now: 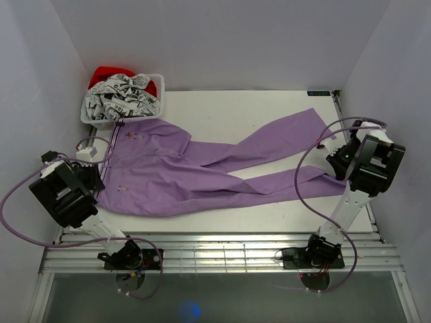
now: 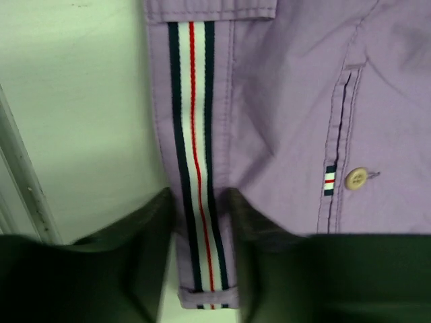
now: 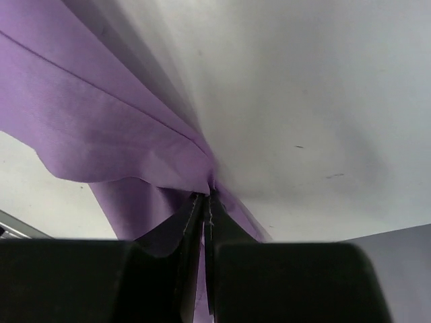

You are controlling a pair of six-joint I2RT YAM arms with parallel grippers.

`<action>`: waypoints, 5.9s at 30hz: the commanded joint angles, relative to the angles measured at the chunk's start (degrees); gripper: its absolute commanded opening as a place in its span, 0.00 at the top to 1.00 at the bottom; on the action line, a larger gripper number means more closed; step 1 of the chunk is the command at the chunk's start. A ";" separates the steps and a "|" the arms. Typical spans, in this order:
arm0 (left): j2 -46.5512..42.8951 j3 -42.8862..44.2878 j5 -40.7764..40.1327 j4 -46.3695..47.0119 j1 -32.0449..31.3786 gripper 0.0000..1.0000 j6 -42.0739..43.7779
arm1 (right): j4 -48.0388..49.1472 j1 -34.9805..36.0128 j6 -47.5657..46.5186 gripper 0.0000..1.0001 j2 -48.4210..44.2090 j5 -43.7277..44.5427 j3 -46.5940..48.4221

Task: Fold and stack the trousers
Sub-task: Flatten the trousers out, then fold the trousers

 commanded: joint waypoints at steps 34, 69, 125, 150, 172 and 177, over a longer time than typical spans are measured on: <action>-21.42 3.19 14.85 -11.98 -0.53 0.17 14.31 | -2.98 2.26 -4.92 0.10 -15.20 -6.56 0.68; -12.75 11.75 11.58 -15.08 -4.15 0.25 4.42 | -6.78 3.57 -2.41 0.45 -17.79 -23.68 2.22; 15.37 41.21 16.31 -9.23 -13.56 0.23 9.94 | 18.01 12.81 2.65 0.11 2.27 -8.76 13.60; 28.14 40.62 7.20 -12.42 -15.59 0.63 37.95 | 9.33 10.70 -25.49 0.13 18.10 -11.22 32.41; 22.51 30.68 0.69 -1.17 -13.21 1.00 40.23 | 7.98 4.63 -27.52 0.09 12.38 -16.14 34.96; 21.90 29.02 0.08 0.15 -13.21 1.00 41.99 | 11.87 4.72 -23.56 0.12 10.71 -17.98 36.26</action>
